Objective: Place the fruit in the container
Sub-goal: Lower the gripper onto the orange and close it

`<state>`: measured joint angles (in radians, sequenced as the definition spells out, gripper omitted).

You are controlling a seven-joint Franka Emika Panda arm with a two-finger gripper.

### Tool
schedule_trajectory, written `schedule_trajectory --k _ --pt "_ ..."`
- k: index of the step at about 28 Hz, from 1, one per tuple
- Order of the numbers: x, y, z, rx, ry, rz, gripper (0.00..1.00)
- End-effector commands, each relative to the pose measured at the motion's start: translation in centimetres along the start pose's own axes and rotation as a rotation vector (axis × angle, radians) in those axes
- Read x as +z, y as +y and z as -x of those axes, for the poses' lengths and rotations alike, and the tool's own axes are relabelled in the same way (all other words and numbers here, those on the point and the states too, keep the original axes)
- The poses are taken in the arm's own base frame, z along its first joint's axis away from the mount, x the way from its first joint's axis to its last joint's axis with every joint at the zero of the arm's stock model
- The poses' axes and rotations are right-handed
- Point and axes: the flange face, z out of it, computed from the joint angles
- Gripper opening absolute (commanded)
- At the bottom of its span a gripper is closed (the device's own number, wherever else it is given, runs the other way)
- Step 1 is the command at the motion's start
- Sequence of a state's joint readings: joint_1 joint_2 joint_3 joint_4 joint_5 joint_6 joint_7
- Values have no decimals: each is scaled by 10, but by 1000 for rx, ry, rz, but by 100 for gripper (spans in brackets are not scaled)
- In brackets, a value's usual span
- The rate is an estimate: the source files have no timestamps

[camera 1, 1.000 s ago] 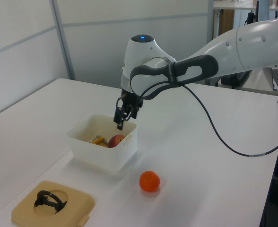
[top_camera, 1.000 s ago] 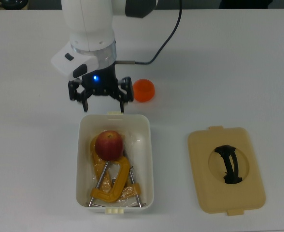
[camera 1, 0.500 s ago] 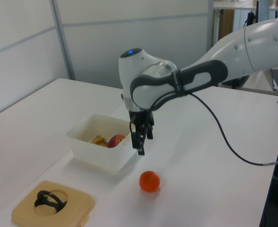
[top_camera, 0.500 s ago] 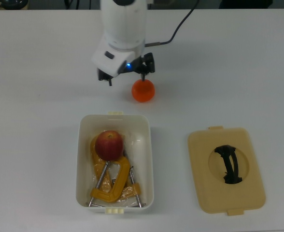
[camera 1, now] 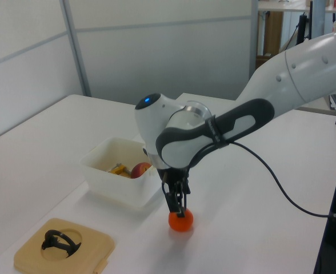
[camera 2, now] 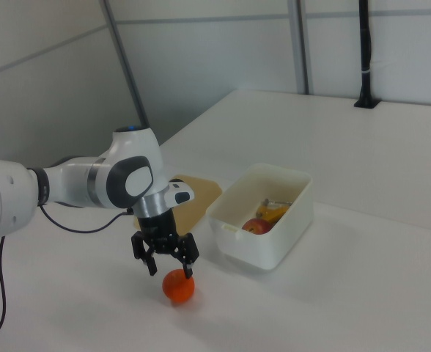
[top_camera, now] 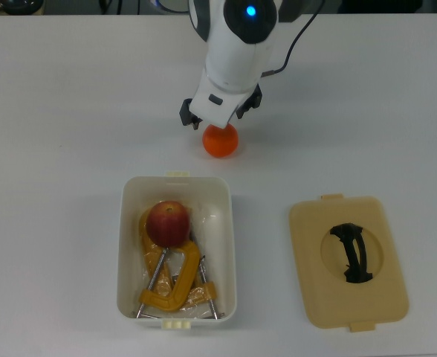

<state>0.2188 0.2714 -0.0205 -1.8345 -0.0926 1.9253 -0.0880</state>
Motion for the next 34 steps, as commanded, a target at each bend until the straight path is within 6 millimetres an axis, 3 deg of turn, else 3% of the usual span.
schedule_trajectory --k 1,11,15,16,20,26,34 --pt "28 -12 -10 -17 -38 81 100" --pt "43 -19 -16 -31 -52 101 99" --pt "44 -21 -18 -37 -53 107 45" --pt "40 -23 -20 -39 -42 106 25" --pt "37 -25 -22 -43 -36 105 0" --pt "34 -27 -23 -54 -32 105 0" --pt "-27 -7 -31 11 79 72 0"
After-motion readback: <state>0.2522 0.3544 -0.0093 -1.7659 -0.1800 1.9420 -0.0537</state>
